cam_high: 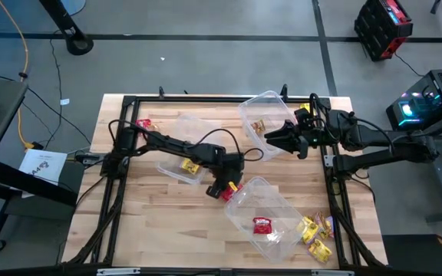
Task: Sort candy
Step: Put the red candy into the bottom right transparent bin
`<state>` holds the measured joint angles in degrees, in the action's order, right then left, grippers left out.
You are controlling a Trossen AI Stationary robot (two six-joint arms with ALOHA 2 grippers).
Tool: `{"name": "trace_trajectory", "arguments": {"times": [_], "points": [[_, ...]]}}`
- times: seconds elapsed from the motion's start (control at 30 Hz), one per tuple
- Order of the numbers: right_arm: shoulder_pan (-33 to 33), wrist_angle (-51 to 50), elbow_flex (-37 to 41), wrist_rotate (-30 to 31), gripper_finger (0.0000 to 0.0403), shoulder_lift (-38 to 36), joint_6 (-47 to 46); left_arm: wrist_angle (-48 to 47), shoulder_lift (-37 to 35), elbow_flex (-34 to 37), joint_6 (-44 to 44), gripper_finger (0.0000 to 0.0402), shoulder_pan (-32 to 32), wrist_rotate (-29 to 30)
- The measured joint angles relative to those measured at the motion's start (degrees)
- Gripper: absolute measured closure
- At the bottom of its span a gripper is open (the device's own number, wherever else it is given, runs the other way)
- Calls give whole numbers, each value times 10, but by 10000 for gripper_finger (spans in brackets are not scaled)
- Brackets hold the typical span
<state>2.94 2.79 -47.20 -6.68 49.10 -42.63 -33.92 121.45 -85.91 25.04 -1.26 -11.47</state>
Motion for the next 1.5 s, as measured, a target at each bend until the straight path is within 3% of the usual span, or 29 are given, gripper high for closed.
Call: {"name": "trace_trajectory", "arguments": {"times": [0.23,0.43,0.73,0.93,1.07,1.27,1.5], "points": [[0,0,0,0,226,0,1,-1,13,-1,-28,246,-1,37],[0,0,0,0,226,0,2,-51,-6,0,-62,386,2,30],[0,0,0,-1,226,0,5,-113,-148,0,-56,401,30,82],[0,0,0,-1,226,0,6,-3,-262,0,-59,401,47,105],[0,0,0,0,226,0,7,73,-278,0,-79,401,37,27],[0,1,0,2,226,0,7,157,-233,0,-150,401,-4,-193],[0,5,0,2,226,0,7,254,-181,0,-226,364,-19,-257]]}}
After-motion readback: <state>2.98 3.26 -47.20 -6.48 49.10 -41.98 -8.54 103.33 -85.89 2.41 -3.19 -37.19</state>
